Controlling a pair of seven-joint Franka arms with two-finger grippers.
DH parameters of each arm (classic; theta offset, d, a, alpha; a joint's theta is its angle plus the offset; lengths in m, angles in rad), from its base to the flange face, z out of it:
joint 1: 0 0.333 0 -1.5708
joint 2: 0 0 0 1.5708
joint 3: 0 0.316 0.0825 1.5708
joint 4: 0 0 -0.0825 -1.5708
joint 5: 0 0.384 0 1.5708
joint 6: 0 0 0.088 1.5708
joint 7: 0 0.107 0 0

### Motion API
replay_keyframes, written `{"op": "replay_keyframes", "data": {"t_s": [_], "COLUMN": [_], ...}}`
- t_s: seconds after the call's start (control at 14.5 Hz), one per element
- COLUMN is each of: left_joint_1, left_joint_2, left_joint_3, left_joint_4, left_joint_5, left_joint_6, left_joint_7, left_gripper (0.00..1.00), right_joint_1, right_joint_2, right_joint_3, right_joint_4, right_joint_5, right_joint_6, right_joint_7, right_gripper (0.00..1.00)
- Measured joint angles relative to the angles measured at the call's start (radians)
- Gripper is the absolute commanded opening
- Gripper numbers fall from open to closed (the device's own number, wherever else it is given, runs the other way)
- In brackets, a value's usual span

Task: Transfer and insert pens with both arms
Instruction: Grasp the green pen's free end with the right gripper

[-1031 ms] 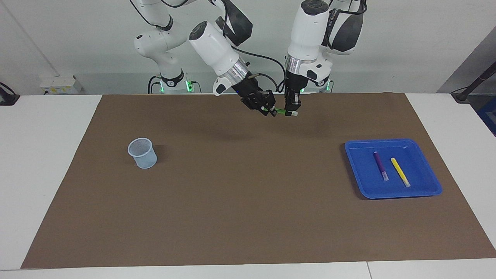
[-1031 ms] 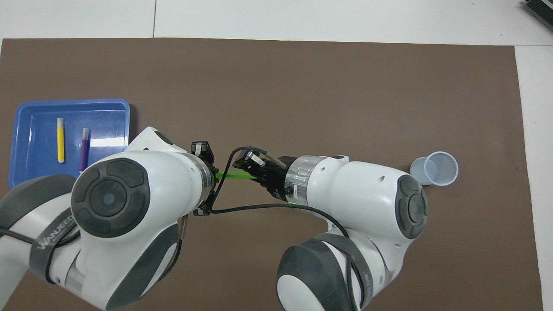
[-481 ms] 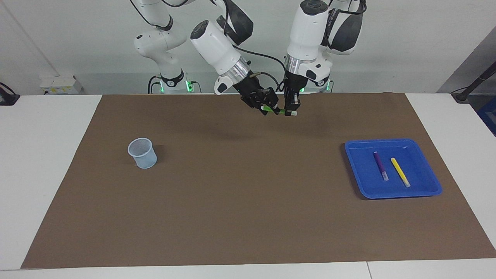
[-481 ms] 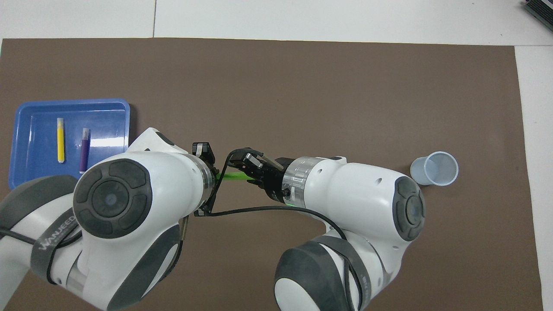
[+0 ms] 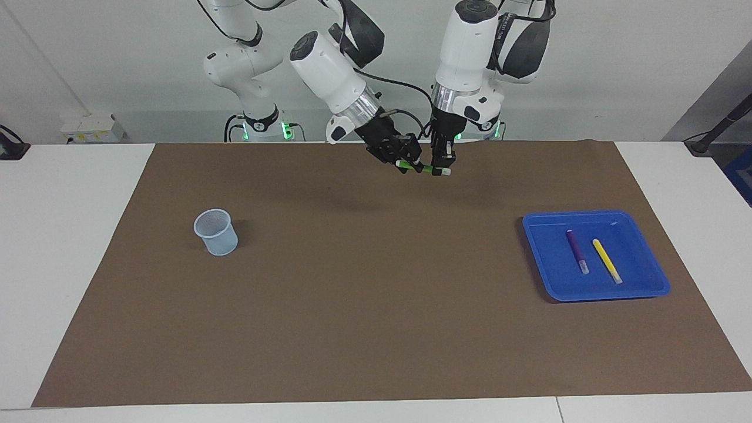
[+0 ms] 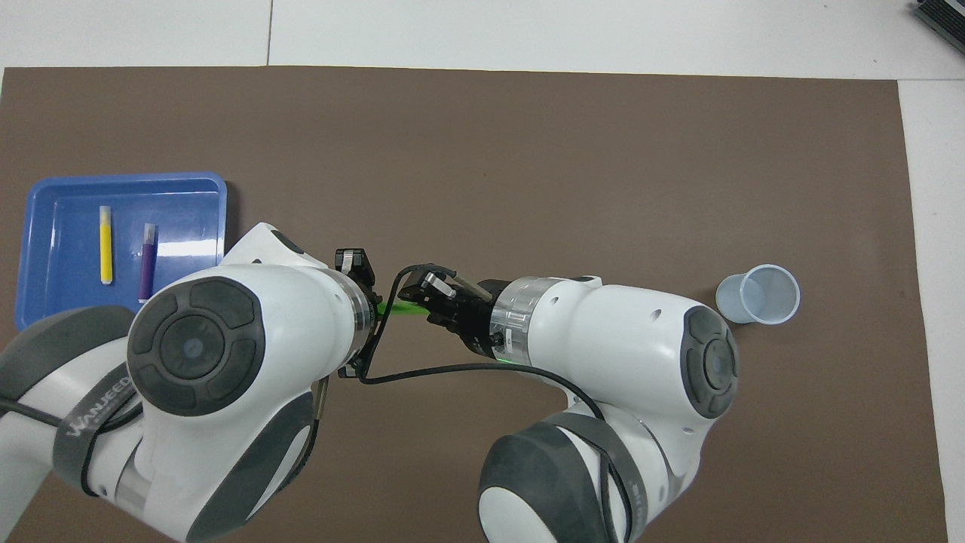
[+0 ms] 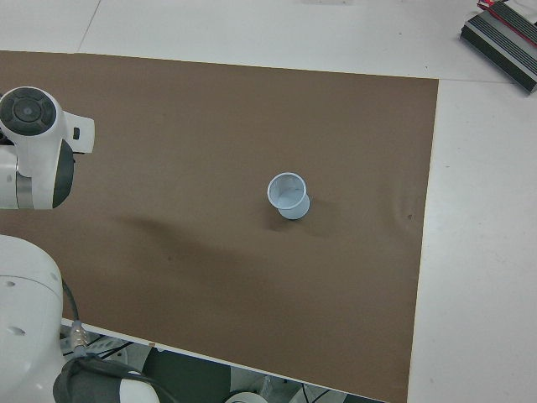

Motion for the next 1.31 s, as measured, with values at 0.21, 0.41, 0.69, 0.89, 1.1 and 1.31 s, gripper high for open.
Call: {"op": "replay_keyframes", "data": {"t_s": [0.21, 0.41, 0.69, 0.89, 1.1, 1.31], "left_joint_1": [0.000, 0.000, 0.000, 0.000, 0.000, 0.000], "left_joint_2": [0.000, 0.000, 0.000, 0.000, 0.000, 0.001], "left_joint_3": [0.000, 0.000, -0.001, 0.000, 0.000, -0.002], "left_joint_4": [0.000, -0.001, -0.002, -0.001, -0.002, -0.003], "left_joint_5": [0.000, 0.000, -0.002, -0.001, -0.001, -0.003], "left_joint_6": [-0.001, -0.002, -0.002, -0.002, -0.002, -0.002], "left_joint_7": [0.000, -0.002, -0.008, -0.014, -0.014, -0.019], "left_gripper": [0.04, 0.04, 0.04, 0.04, 0.04, 0.04], "right_joint_1": [0.001, 0.002, 0.003, 0.004, 0.004, 0.004], "right_joint_2": [-0.002, -0.004, -0.004, -0.004, -0.004, -0.005], "right_joint_3": [0.000, 0.000, 0.001, 0.001, 0.001, 0.003], "right_joint_4": [0.001, 0.003, 0.009, 0.011, 0.012, 0.016], "right_joint_5": [0.000, 0.000, 0.003, 0.004, 0.004, 0.009], "right_joint_6": [-0.027, -0.034, -0.033, -0.034, -0.034, -0.032], "right_joint_7": [0.000, 0.000, 0.001, 0.001, 0.001, 0.000], "right_gripper": [0.41, 0.40, 0.33, 0.33, 0.26, 0.05]}}
